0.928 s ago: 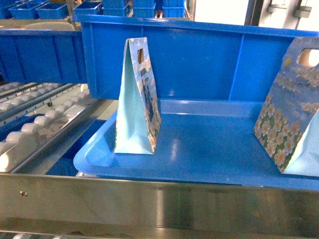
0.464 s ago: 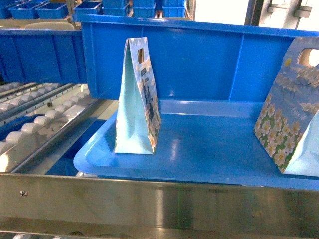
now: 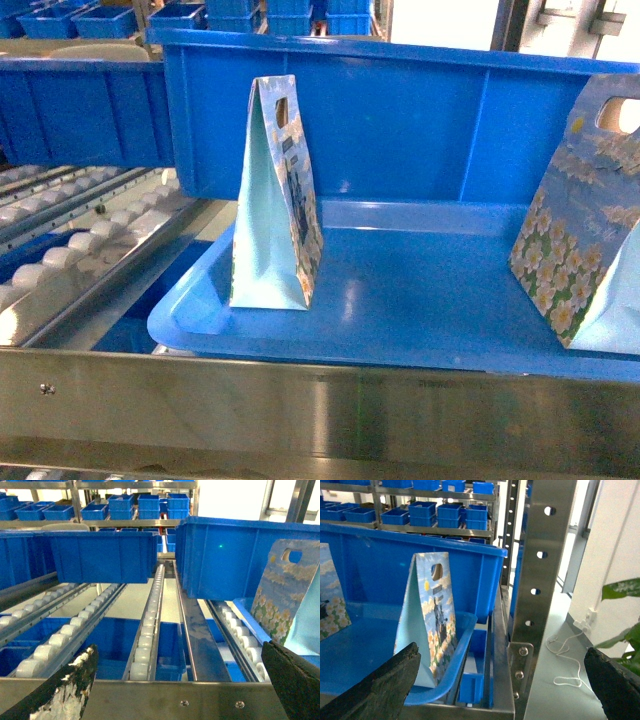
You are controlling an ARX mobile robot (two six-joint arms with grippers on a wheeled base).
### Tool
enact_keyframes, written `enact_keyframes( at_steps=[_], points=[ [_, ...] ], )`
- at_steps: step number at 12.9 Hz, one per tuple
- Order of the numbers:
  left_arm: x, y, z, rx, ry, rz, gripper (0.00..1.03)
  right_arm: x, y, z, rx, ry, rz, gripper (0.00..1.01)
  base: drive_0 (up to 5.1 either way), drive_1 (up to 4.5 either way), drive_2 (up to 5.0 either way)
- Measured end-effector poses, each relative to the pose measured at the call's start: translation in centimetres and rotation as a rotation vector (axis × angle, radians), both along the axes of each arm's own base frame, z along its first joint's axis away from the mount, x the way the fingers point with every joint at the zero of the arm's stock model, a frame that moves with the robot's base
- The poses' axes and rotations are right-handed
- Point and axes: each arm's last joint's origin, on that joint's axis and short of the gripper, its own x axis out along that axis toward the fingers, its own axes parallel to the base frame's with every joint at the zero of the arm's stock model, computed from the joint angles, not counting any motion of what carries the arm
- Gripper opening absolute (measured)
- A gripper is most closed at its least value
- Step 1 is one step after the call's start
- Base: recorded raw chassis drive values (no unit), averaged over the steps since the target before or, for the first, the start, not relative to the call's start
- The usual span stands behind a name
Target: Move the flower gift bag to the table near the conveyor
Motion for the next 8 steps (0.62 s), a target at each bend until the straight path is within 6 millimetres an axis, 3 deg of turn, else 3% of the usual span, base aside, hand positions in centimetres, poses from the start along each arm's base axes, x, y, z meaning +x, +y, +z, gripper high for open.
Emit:
enact_keyframes(
  at_steps=[4,7,8],
  points=[
    [2.2,-0.5,1.2,0.014,-0.076,-0.040,0.98,2.2,1.6,0.7,-0.071,-0.021,0.075,0.98,0.0,0.00,0.0],
    [6.2,-1.8,5.1,0.019,-0.178,-0.107,0.98,5.0,3.1,2.6,-0.098,-0.060,0.115,0.98,0.0,0.00,0.0],
    [6.6,-2.0,5.1,0.019,-0.157,-0.112,0.98,5.1,3.1,2.5,-0.105,-0.044,0.108,0.98,0.0,0.00,0.0]
  ],
)
